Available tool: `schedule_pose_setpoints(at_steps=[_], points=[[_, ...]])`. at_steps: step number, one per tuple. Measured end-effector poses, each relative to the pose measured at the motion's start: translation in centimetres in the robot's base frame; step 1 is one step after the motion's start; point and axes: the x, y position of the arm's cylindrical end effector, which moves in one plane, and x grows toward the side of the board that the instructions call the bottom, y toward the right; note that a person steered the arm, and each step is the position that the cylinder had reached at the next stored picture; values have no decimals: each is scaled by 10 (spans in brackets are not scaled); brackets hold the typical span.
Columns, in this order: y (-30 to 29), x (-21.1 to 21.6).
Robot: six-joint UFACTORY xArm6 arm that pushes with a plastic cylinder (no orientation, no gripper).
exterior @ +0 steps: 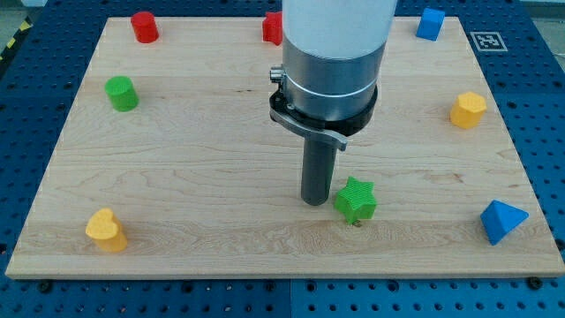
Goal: Push the green star towards the blue triangle
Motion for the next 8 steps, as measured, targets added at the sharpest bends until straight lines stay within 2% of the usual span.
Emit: schedule_pose_setpoints(at_steps=[1,6,7,8], points=[[5,0],[105,11],[101,11],[47,11]])
